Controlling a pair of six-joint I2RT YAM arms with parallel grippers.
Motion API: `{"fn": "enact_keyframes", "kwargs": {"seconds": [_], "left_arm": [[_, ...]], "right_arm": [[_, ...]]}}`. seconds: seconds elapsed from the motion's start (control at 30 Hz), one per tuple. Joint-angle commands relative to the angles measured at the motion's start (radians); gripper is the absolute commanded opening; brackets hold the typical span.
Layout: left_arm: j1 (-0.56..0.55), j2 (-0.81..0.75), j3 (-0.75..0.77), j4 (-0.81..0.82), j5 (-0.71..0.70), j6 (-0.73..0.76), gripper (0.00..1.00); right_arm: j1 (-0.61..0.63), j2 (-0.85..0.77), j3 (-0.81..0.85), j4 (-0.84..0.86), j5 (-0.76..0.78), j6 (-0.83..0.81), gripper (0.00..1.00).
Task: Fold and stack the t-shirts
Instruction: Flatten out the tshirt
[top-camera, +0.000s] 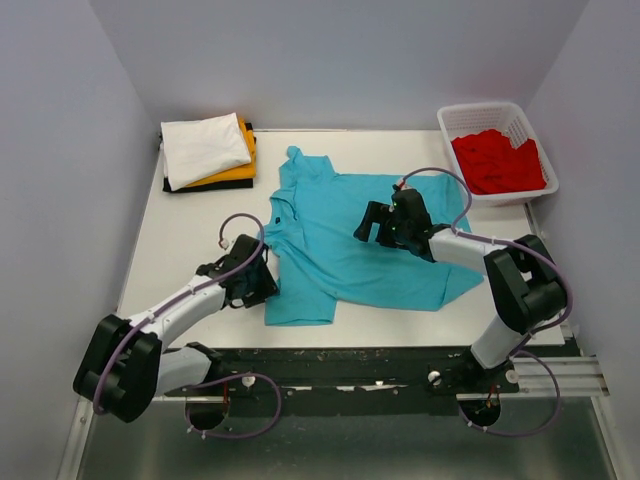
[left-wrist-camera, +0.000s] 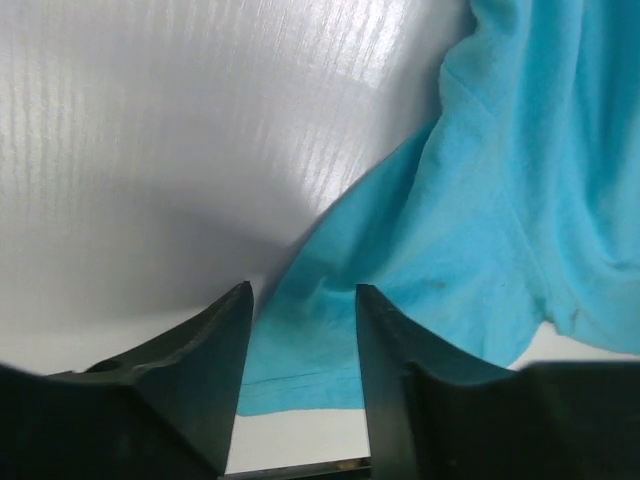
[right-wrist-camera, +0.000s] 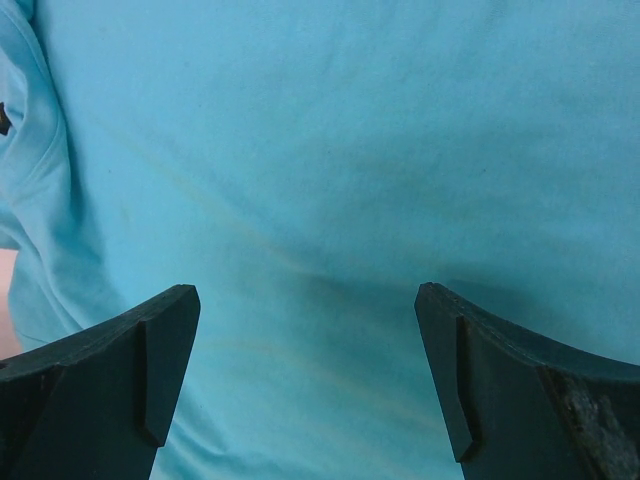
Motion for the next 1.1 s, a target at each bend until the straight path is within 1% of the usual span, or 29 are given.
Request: {"fn": "enact_keyframes", "kwargs": {"seconds": [0.0, 0.1, 0.17, 0.23, 0.27, 0.37, 0.5, 0.57, 0.63, 0.73, 0.87, 0.97, 1.07], "left_arm": [[-0.003, 0.052, -0.01, -0.007, -0.004, -0.041, 0.4], [-0.006, 0.098, -0.015, 0.026, 0.059, -0.043, 0.39], [-0.021, 0.141, -0.011, 0.042, 0.081, -0.049, 0.34], [-0.052, 0.18, -0.002, 0.037, 0.07, -0.065, 0.1], [-0.066, 0.197, 0.01, 0.017, 0.049, -0.077, 0.0], [-0.13, 0.203, 0.058, -0.064, -0.054, -0.107, 0.0], [-0.221, 0.163, 0.164, -0.288, -0.225, -0.181, 0.0], [-0.247, 0.135, 0.218, -0.408, -0.286, -0.234, 0.0], [-0.258, 0.099, 0.256, -0.512, -0.317, -0.276, 0.0], [-0.276, 0.027, 0.3, -0.638, -0.336, -0.327, 0.0], [-0.31, -0.056, 0.323, -0.741, -0.345, -0.401, 0.0], [-0.32, -0.099, 0.261, -0.739, -0.282, -0.44, 0.0], [-0.338, -0.156, 0.152, -0.626, -0.143, -0.449, 0.0]], "right_arm": [[0.003, 0.007, 0.019, 0.013, 0.007, 0.007, 0.99], [0.002, -0.001, 0.017, 0.003, 0.025, 0.004, 0.99], [0.003, -0.004, 0.015, -0.003, 0.027, 0.003, 0.99], [0.003, -0.008, 0.011, -0.005, 0.028, 0.003, 0.99], [0.003, -0.009, 0.009, -0.005, 0.027, 0.0, 0.99], [0.005, 0.0, 0.01, -0.004, 0.021, -0.017, 0.99], [0.004, 0.046, 0.028, -0.023, 0.074, -0.015, 0.99], [0.004, 0.065, 0.022, -0.031, 0.125, 0.017, 0.99], [0.004, 0.072, 0.009, -0.049, 0.173, 0.046, 0.99], [0.005, 0.098, 0.007, -0.099, 0.226, 0.079, 0.99], [0.005, 0.116, -0.016, -0.113, 0.225, 0.099, 0.99], [0.005, 0.126, -0.006, -0.134, 0.226, 0.097, 0.99], [0.004, 0.138, 0.002, -0.144, 0.232, 0.097, 0.99]]}}
